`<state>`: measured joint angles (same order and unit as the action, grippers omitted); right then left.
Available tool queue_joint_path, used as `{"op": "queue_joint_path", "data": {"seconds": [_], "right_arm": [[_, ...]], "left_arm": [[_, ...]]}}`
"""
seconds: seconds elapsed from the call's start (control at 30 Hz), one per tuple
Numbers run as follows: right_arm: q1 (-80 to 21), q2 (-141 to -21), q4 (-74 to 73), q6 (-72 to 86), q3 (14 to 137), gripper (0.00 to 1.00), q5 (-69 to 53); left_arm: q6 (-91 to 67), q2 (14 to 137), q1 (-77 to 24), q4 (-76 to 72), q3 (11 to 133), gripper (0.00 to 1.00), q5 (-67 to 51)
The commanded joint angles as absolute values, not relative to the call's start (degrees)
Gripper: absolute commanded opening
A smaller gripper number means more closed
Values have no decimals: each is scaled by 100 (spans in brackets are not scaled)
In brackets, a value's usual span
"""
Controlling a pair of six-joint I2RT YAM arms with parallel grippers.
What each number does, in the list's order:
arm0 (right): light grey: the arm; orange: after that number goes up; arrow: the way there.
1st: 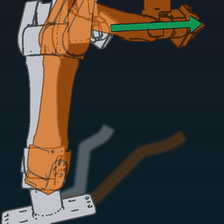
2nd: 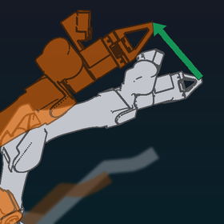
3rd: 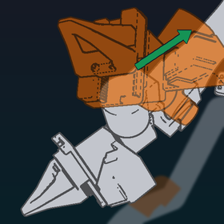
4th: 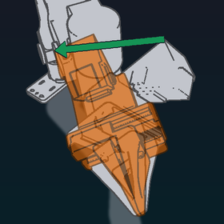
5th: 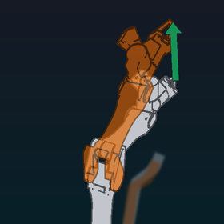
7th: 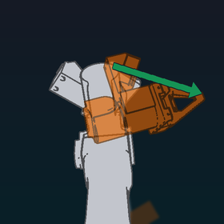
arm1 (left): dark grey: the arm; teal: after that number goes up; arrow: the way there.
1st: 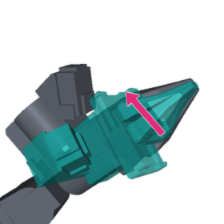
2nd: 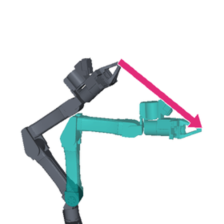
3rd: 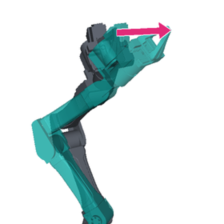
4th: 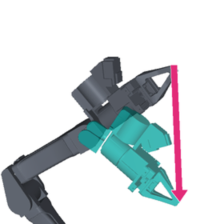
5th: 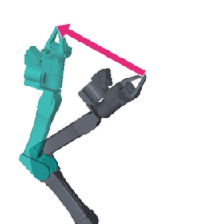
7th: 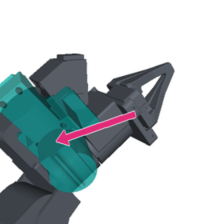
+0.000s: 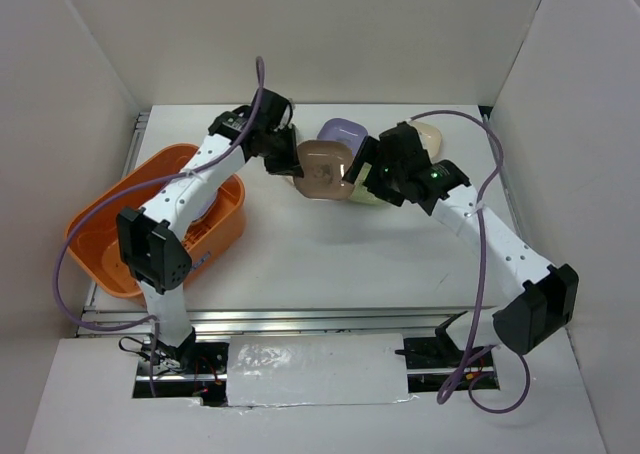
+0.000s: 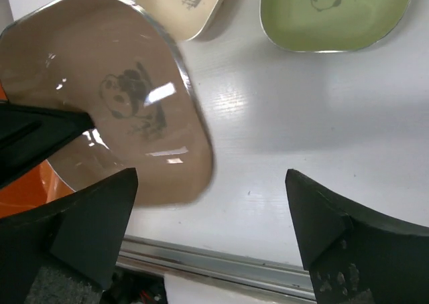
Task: Place the plates into the plastic bin on the countertop
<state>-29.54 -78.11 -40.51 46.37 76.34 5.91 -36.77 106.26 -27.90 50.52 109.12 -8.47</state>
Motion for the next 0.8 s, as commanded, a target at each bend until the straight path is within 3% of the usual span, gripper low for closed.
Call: {"op": "queue_joint_path", "data": {"seconds": [0.0,0.2,0.33,0.57,0.77], "right_arm": [[-2455,-7673,-3999,4544,7840,100,642],[-1382,-7865,-3489,4333,7313,100,238],[-1099,-8287,-3192,4350,7190,100,141],[-730,-9472,-2462,4263,7268,100,-113],[-431,-9914,-1952,4140,7216,100,-501]], "left_arm": [[-4060,9769,-2339,5317,10944,0,473],[-4544,7757,-267,4966,9310,0,528],[-4632,7129,1261,4703,8465,0,98],[-5097,7706,2126,3886,7015,0,-1010],[-5528,8103,2206,3077,6583,0,-932]]}}
